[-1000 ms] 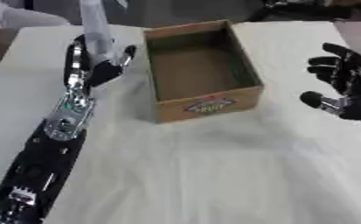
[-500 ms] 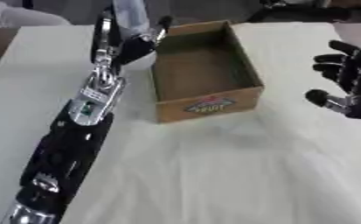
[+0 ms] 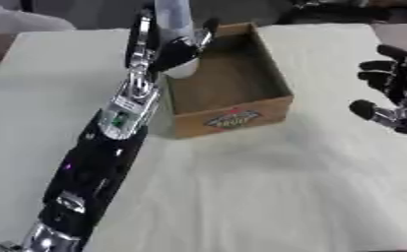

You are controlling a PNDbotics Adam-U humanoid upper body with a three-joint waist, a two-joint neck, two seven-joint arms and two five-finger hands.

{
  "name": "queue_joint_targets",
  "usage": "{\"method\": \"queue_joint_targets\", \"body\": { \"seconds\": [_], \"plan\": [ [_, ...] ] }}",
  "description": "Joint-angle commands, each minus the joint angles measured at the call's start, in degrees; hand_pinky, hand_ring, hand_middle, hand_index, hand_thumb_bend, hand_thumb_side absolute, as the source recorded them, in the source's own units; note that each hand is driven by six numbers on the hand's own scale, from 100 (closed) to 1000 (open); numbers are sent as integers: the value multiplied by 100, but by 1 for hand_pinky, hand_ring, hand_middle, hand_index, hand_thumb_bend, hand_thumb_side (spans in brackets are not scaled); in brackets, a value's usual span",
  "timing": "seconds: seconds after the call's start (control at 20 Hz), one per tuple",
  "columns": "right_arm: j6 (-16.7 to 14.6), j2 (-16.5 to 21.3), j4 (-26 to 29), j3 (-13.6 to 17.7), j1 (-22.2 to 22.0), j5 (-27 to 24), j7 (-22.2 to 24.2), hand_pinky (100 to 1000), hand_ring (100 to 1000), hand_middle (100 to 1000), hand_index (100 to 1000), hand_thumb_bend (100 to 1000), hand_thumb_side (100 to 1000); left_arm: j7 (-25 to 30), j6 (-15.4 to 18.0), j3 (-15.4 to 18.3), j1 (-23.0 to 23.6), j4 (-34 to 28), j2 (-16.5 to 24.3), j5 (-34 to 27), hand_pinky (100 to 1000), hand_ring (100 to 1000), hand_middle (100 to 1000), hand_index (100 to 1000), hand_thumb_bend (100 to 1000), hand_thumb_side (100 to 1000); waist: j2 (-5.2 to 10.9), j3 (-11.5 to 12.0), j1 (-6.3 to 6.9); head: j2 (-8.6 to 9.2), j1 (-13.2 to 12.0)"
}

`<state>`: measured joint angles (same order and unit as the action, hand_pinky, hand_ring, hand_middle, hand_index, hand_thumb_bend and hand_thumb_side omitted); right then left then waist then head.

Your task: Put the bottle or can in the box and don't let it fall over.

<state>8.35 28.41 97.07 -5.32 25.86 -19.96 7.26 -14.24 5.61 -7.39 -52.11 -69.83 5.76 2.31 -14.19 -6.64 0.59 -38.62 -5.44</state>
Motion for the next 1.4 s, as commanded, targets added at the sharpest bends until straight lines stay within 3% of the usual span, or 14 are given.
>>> {"method": "queue_joint_targets", "body": {
  "seconds": [0.05,0.45,0.65,0.8,1.05,1.2,1.4],
  "plan": [
    [0,64,106,56,123,-42,-12,1000,872,790,976,619,100,-31,7,12,-201,49,-29,56,666,233,100,148,485,100,123,-63,-15,105,-54],
    [12,30,127,36,233,-41,10,1000,872,790,976,620,100,-279,53,127,-316,526,-122,3,653,242,100,152,487,100,17,-352,8,209,-220],
    [8,41,123,39,226,-47,5,1000,874,790,976,620,100,-361,76,152,-307,674,-126,-94,661,305,110,199,467,100,11,-375,31,188,-208],
    [7,48,124,39,224,-50,2,1000,873,790,976,620,100,-339,21,134,-298,759,-127,-186,700,411,265,356,571,100,14,-371,33,159,-208],
    [9,53,119,39,211,-52,1,1000,872,789,976,622,100,-123,-66,104,-297,785,-98,39,817,680,609,720,884,100,21,-345,11,115,-264],
    [12,45,115,36,205,-54,2,1000,872,789,975,622,100,49,-110,105,-309,788,-83,286,845,748,691,778,1000,100,30,-330,-4,98,-306],
    [12,43,113,34,200,-60,2,1000,871,789,975,623,100,345,-219,102,-323,794,-69,637,860,779,722,801,1000,100,42,-316,-23,90,-333]
  ]
}}
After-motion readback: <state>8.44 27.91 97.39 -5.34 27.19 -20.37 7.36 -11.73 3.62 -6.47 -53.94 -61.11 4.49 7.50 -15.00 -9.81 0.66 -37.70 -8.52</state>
